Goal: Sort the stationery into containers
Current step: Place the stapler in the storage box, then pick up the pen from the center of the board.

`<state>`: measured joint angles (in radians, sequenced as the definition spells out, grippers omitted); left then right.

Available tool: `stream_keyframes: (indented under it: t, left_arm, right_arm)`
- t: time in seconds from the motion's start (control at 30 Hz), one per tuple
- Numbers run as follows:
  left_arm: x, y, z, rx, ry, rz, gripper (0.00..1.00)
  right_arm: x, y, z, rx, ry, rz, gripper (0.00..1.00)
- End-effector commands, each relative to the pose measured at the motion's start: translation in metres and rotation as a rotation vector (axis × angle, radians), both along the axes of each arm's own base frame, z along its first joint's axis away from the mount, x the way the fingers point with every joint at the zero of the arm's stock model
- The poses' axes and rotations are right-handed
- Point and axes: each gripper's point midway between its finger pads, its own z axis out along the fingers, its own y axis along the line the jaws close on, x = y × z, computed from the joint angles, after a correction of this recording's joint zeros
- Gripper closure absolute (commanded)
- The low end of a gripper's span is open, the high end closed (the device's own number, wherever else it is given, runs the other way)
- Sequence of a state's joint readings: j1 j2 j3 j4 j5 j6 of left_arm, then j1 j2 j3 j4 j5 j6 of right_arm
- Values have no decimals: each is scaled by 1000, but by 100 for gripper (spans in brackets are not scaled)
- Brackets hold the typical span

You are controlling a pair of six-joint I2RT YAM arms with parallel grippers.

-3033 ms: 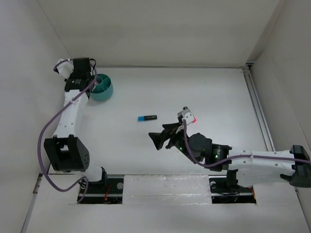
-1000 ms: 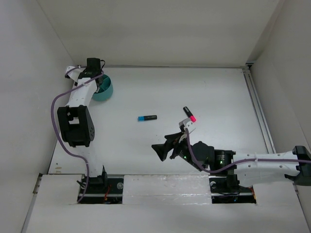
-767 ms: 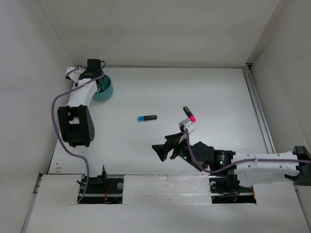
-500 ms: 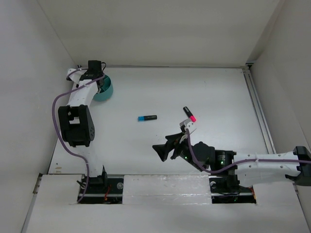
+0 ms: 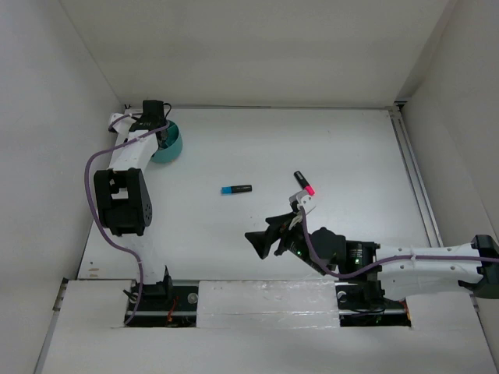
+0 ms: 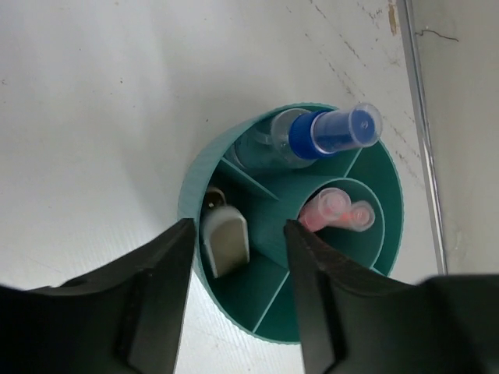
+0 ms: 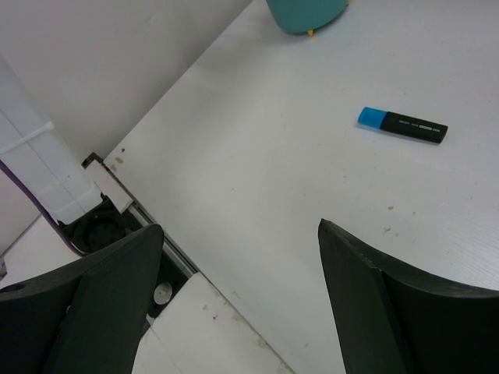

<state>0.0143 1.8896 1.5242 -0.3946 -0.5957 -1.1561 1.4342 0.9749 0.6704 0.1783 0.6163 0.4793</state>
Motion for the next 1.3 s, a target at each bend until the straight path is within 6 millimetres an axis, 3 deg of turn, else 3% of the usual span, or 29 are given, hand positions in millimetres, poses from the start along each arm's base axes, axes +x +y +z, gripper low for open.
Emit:
stream_keyframes:
  t: [0.0, 0.2, 0.27, 0.3, 0.33, 0.4, 0.47, 0.6, 0.63, 0.8, 0.83, 0.87, 0.93, 1.0, 1.03, 1.13, 1.2, 1.23, 1.27]
  left_arm:
    - [-5, 0, 39, 28, -86, 18, 52]
    - [-7, -3, 61, 19, -127, -1, 41]
    - [-12, -4, 73, 17, -148, -12, 31]
    - [-14, -4, 80, 17, -163, -12, 28]
    - [-19, -4, 80, 17, -155, -12, 23]
    - [-30, -4, 91, 17, -166, -12, 1]
    - [-41, -8, 99, 7, -172, -34, 0]
    - [-60, -20, 110, 1, -159, -139, 0]
    - [-66, -22, 113, -2, -150, -154, 0]
    - [-98, -44, 126, -8, -186, -336, 0]
    - [-112, -50, 116, -35, -186, -440, 0]
    - [-110, -54, 122, -36, -245, -502, 0]
    - [-125, -66, 110, -110, -257, -647, 0]
    - [-137, -72, 99, -105, -201, -731, 0]
    - [-141, -71, 94, -91, -167, -750, 0]
    - [-157, -73, 100, -18, -127, -828, 0]
    - [-167, -67, 110, 55, -123, -818, 0]
    - [-171, -66, 113, 82, -119, -799, 0]
    - [-174, -64, 111, 93, -116, -778, 0]
  right_arm:
    - [-2, 0, 5, 30, 2, 2, 14]
    - [6, 1, 1, 12, 10, -51, 9]
    - [11, -3, -1, 0, 13, -93, 0]
    - [11, 0, 5, 14, 22, -95, 0]
    - [13, 1, -2, -19, 31, -107, 0]
    - [23, 3, 2, -34, 42, -138, 0]
    - [25, 9, -12, -101, 62, -112, 0]
    - [59, 7, -18, -133, 139, -131, 0]
    - [77, -1, -22, -135, 159, -158, 0]
    - [81, 4, -5, -179, 45, 42, 0]
    - [75, 10, -7, -206, 31, 121, 0]
    - [78, 11, -3, -226, 4, 162, 0]
    - [65, 18, -13, -295, -59, 337, 0]
    - [80, 17, -11, -306, -69, 311, 0]
    - [86, 16, -18, -325, -49, 300, 0]
    - [101, 17, -31, -365, -32, 317, 0]
    - [103, 20, -46, -407, -32, 374, 0]
    - [109, 22, -45, -425, -45, 392, 0]
    - [113, 22, -69, -491, 5, 421, 0]
